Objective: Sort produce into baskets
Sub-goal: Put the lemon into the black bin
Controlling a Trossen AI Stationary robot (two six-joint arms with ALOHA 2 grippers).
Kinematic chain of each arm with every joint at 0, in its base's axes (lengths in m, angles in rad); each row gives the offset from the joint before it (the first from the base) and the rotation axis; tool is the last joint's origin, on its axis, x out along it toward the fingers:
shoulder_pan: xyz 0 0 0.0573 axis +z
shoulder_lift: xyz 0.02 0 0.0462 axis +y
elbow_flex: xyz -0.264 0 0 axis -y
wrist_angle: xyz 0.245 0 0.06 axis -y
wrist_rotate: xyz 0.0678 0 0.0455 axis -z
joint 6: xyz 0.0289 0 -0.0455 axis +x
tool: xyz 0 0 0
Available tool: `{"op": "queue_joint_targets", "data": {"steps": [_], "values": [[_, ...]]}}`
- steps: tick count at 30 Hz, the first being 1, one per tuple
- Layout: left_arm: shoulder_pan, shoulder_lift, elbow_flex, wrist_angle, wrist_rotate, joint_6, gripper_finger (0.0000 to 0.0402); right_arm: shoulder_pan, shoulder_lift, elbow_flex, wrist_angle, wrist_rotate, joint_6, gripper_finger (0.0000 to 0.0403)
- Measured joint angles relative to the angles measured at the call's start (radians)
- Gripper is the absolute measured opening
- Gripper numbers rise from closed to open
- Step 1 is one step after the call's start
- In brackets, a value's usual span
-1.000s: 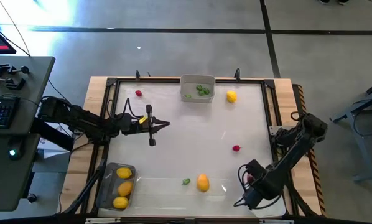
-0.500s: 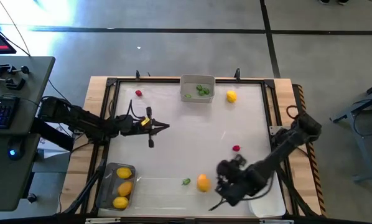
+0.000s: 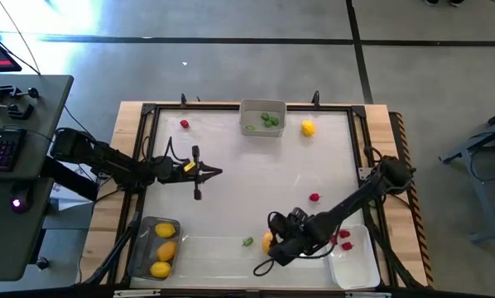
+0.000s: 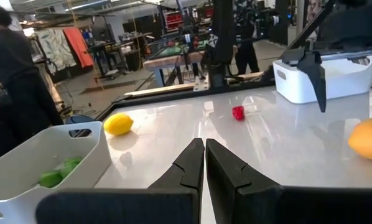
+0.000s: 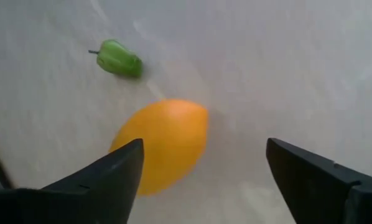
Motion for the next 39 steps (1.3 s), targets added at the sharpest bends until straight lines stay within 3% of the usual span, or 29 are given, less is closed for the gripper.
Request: {"op": "queue_joint_targets", "data": {"steps": [4,12,22,26,33,39], "values": [[-0.007,0.0,0.0,0.0,-0.011,-0.003,0.0005,-0.013,0.0,0.0,0.022,-0.092,0.093,0.0352],[-0.016,0.0,0.0,-0.001,-0.026,-0.004,0.0005,-0.022,0.006,0.0,0.082,-0.153,0.314,0.0355],[-0.014,0.0,0.001,0.0,-0.026,-0.002,0.0005,-0.04,0.079,0.0,0.133,-0.203,0.331,0.0354],[-0.014,0.0,0.001,0.0,-0.026,-0.002,0.0005,-0.05,0.098,0.0,0.134,-0.231,0.349,0.0326],[-0.014,0.0,0.001,0.001,-0.026,-0.003,0.0005,-0.044,0.099,0.0,0.139,-0.231,0.327,0.0221],[-0.014,0.0,0.001,0.0,-0.021,-0.003,0.0005,-0.044,0.088,0.0,0.157,-0.209,0.236,0.022]]}}
